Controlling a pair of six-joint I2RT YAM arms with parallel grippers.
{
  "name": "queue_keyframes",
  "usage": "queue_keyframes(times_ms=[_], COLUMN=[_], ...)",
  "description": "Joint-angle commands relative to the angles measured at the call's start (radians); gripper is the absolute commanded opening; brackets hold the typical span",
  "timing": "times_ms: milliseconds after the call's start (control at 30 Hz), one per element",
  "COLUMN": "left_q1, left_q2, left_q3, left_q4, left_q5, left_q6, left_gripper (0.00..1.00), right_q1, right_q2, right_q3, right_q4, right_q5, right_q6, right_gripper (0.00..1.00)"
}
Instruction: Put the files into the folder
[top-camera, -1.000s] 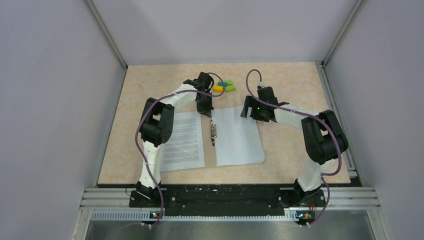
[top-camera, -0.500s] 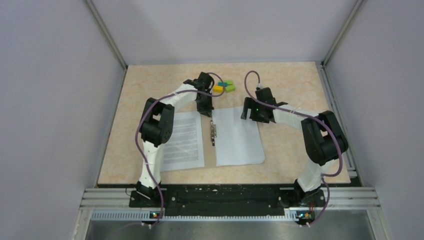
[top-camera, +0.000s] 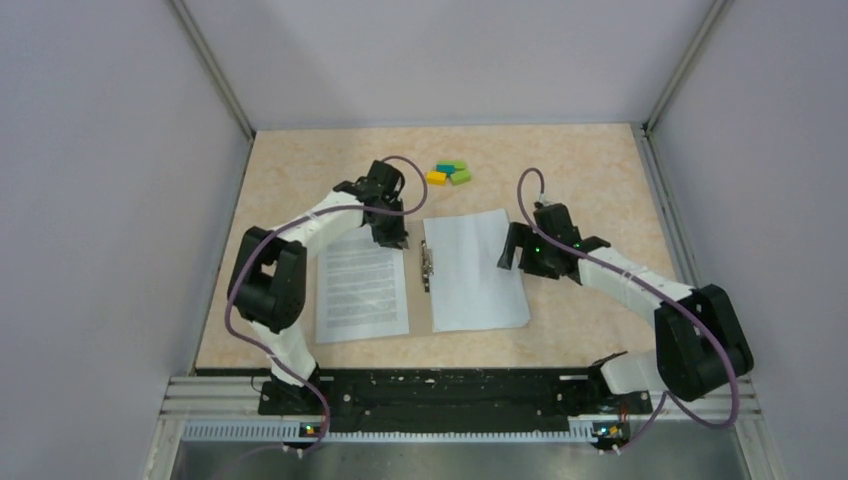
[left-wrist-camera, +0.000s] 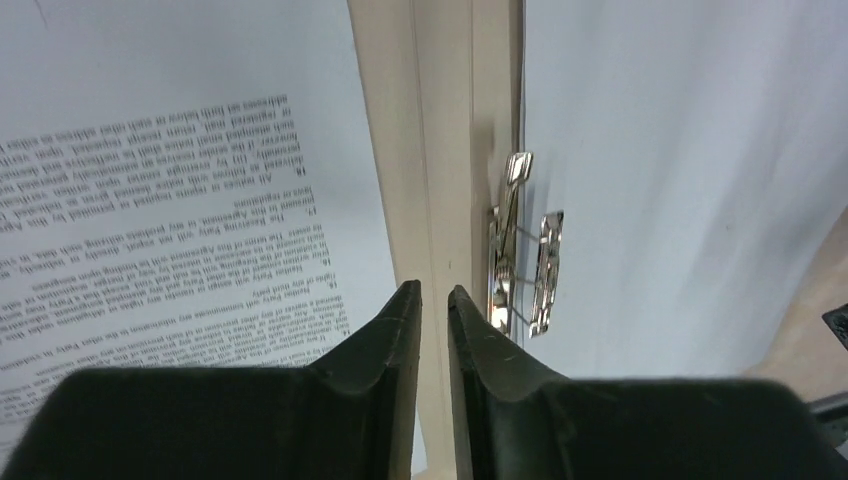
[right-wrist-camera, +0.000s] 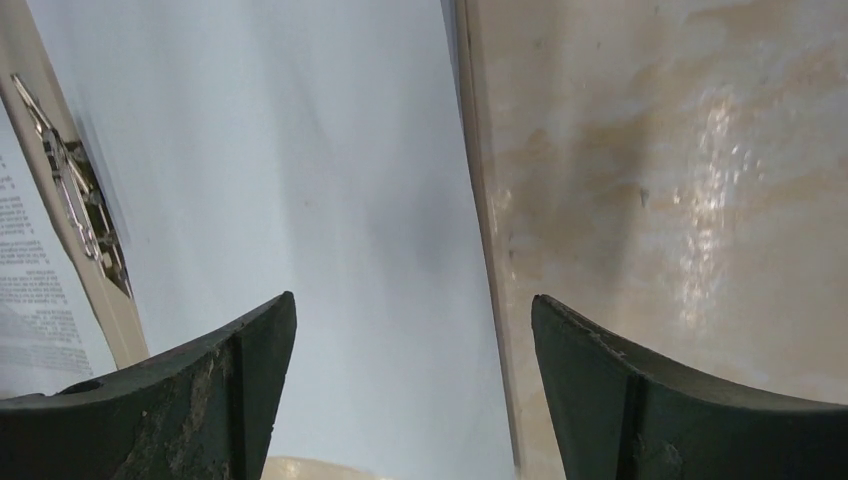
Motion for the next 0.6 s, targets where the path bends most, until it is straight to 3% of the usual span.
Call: queue_keyframes(times_ms=[0, 233, 567], left_q1=[-0.003, -0.098, -0.215], left_q2=[-0.152, -0.217, -0.181], left_q3=[-0.161, -0.321, -0.407], left_q4=[0.108, 0.175, 0.254], left_q5=[0.08, 0.116, 0.081], left_q6=[-0.065, -0.141, -0.264], left_gripper=[0.18, 0.0, 0.0], right_q1=[0.046, 0.068, 0.094], right_q2=[-0.119, -0.186, -0.127], right_q3=[-0.066, -0.136, -0.159], right_q4=[-0.06, -0.049, 0.019], right_q5=[0.003, -0.004, -0.009], right_q6=[0.059, 0.064, 0.059], right_gripper=[0.86, 0.86, 0.87])
